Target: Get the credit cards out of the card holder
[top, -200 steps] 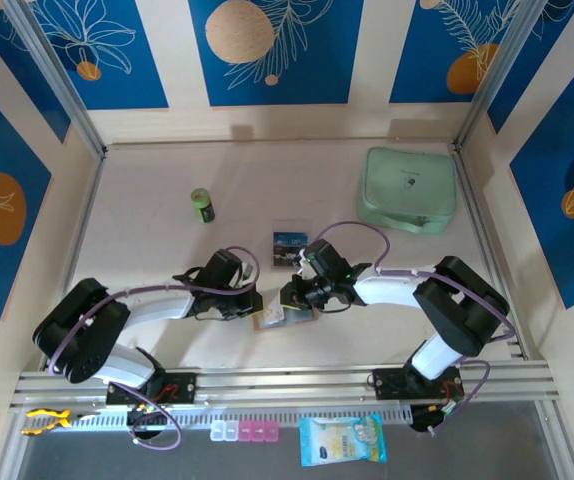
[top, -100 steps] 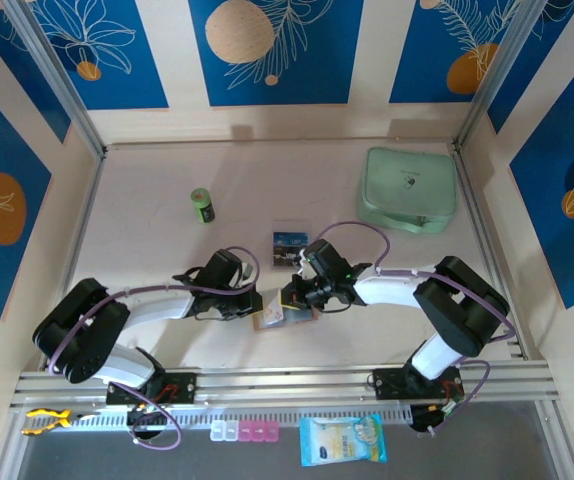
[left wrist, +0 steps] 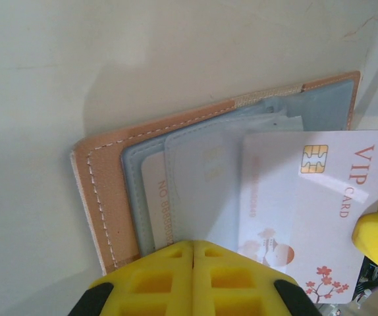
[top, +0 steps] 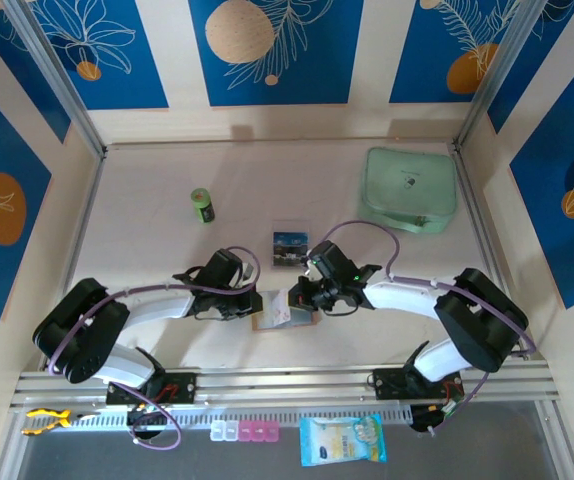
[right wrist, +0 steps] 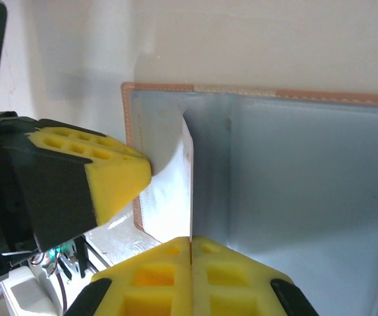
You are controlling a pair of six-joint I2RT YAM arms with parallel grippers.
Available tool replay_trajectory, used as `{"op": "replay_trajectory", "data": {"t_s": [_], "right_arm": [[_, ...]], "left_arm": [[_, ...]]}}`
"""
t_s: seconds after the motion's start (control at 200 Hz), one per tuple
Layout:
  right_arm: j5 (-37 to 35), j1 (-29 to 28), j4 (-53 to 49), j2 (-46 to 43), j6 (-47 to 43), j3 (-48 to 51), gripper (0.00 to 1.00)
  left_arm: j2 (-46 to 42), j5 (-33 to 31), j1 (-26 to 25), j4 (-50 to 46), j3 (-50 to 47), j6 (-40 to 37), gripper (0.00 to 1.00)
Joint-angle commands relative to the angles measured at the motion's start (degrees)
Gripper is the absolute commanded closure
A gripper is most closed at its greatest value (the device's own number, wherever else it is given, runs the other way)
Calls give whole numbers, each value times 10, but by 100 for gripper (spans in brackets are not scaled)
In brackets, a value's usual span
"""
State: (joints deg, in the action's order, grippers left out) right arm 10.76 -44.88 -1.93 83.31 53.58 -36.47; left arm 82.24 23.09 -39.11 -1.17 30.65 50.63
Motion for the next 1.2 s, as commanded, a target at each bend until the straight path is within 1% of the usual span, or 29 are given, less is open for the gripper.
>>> {"op": "replay_trajectory", "data": {"t_s": [0.0, 0.195, 0.575, 1.105, 1.195], "right_arm": [[-25, 2, -67, -19, -25, -10, 100], [-48, 2, -116, -30, -49, -29, 100], [-72, 1, -157, -25, -72, -61, 100], [-70, -11, -158, -2, -69, -80, 100], [-67, -13, -153, 3, -62, -81, 93]], "left_arm": [[1, -13, 5, -38, 4, -9, 98], [2, -12, 4, -37, 3, -9, 98], [-2, -13, 4, -35, 1, -7, 97], [0, -10, 4, -28, -1, -5, 97], [0, -9, 4, -26, -2, -5, 97]]}}
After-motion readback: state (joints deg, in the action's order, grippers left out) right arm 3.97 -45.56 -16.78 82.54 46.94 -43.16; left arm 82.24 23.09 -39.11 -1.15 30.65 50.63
